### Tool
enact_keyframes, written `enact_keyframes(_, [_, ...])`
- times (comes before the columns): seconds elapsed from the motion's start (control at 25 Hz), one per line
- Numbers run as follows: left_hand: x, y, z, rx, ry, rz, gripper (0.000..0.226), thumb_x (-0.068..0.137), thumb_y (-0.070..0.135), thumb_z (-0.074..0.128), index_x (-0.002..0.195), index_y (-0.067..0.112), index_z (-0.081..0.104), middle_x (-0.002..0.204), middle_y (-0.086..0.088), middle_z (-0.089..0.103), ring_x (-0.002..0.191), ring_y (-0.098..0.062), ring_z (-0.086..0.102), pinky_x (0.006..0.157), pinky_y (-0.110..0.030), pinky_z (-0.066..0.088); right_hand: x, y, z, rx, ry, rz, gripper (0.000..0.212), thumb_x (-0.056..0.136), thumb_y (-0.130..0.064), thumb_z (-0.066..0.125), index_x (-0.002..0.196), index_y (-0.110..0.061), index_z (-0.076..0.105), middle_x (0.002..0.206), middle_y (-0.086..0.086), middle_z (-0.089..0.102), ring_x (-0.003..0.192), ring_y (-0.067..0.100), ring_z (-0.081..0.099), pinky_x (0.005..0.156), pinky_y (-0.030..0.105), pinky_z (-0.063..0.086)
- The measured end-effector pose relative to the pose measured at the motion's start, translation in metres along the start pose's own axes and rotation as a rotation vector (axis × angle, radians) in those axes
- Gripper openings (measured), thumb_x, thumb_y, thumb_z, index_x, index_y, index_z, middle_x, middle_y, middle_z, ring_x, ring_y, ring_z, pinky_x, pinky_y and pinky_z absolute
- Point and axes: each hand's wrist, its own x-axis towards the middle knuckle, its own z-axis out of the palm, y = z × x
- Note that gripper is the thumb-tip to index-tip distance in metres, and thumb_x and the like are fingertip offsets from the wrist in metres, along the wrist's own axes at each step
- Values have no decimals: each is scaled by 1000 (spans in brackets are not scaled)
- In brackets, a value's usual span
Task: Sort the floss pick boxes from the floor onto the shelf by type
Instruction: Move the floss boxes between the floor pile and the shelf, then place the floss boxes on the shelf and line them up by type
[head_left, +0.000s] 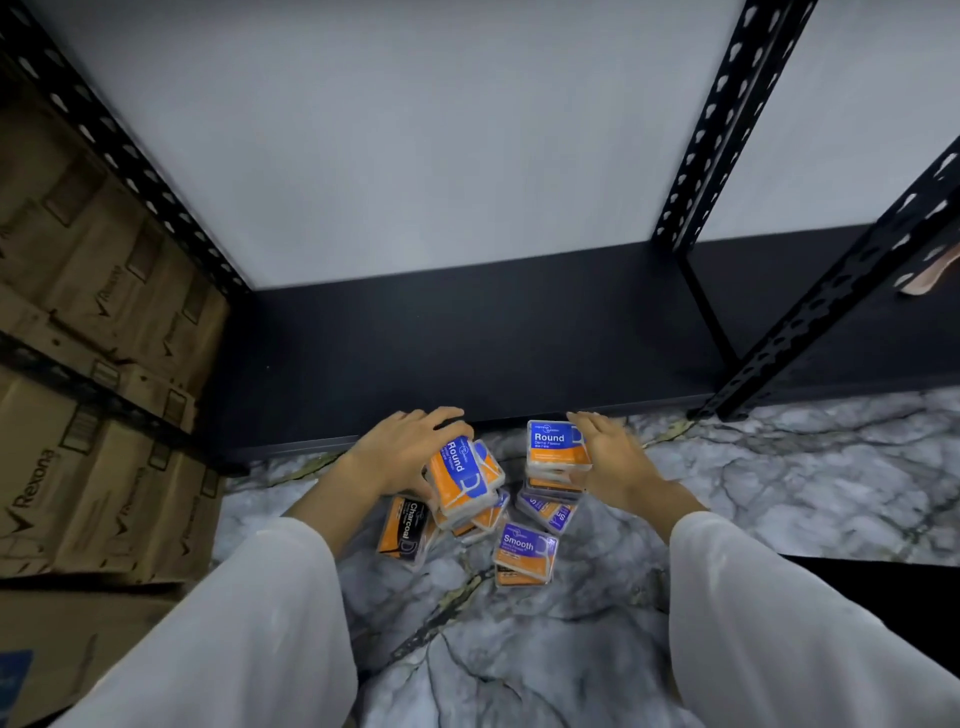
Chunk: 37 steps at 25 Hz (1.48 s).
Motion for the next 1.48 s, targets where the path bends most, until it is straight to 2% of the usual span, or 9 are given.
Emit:
enact_keyframes(0.16, [-4,1,11,-82,51,-37,89,67,60,74,138,29,30,137,10,41,114,-11,48,90,-24,38,3,-3,4,34,29,15,73,83,-25,70,143,-15,30,140,4,40,126,20,41,102,35,44])
enact_keyframes(0.44, [-15,6,16,-200,74,-126,84,68,57,75,137,29,34,126,8,38,108,-9,48,77,-22,43,-12,-3,-3,85,89,15,72,82,-25,72,142,-16,33,137,1,39,125,16,41,94,32,49])
enact_keyframes(0.6, [-39,20,-7,-364,219,-245,78,65,62,74,125,28,38,123,13,43,99,-7,52,73,-26,46,-35,-13,-32,172,143,-46,71,78,-24,76,137,-15,37,131,0,40,121,13,44,92,34,52])
enact_keyframes(0.72, [-66,31,-43,-531,376,-367,67,65,58,77,111,33,36,112,14,54,92,-6,57,74,-30,49,-60,-33,-72,208,228,-133,68,77,-25,77,132,-16,39,132,-1,41,119,12,45,92,33,50])
enact_keyframes(0.8, [-86,40,-76,-574,508,-397,65,66,54,78,112,34,36,111,13,53,92,-9,58,79,-35,53,-80,-52,-108,227,315,-201,63,77,-23,75,130,-18,40,131,-2,44,119,13,45,93,30,45])
enact_keyframes(0.96, [-128,52,-162,-492,830,-340,73,70,51,77,129,29,40,125,13,47,103,-10,56,85,-31,50,-123,-101,-193,239,513,-388,60,79,-24,73,131,-19,42,129,-4,46,120,12,44,97,27,41])
enact_keyframes(1.2, [-178,52,-296,-419,1210,-264,68,70,47,79,126,33,43,124,18,44,103,-3,52,73,-22,45,-144,-172,-319,183,784,-579,70,79,-27,74,138,-15,38,137,-2,45,128,14,38,102,22,30])
enact_keyframes(1.32, [-188,37,-342,-359,1302,-284,70,69,48,80,126,33,43,125,17,44,103,-3,51,77,-27,48,-134,-200,-363,162,836,-632,72,78,-27,75,139,-16,38,139,0,45,129,15,38,102,24,32])
enact_keyframes(1.48, [-174,2,-381,-383,1241,-327,76,62,46,84,124,33,43,122,15,44,104,-10,53,83,-35,51,-101,-223,-395,85,801,-646,73,76,-27,77,138,-17,40,135,1,48,125,16,42,98,21,33])
